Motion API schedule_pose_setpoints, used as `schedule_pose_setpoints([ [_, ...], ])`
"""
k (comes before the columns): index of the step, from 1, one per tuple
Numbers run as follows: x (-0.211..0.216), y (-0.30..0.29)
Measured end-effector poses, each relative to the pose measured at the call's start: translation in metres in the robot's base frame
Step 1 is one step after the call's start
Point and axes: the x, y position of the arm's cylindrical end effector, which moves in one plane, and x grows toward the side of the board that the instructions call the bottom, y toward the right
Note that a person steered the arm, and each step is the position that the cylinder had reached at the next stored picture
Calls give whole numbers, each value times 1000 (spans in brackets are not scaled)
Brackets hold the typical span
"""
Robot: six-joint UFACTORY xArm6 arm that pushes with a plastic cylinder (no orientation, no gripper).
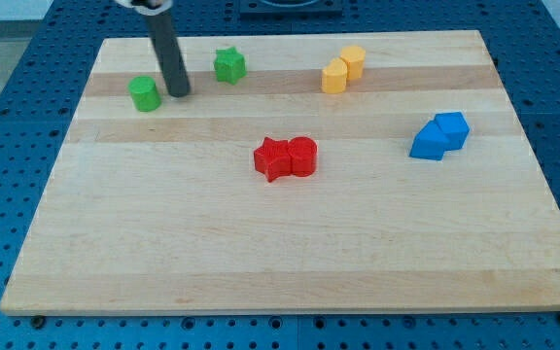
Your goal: Move the green circle to the left of the green star
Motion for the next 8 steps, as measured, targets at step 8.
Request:
schedule_pose_setpoints([
  [8, 1, -73],
])
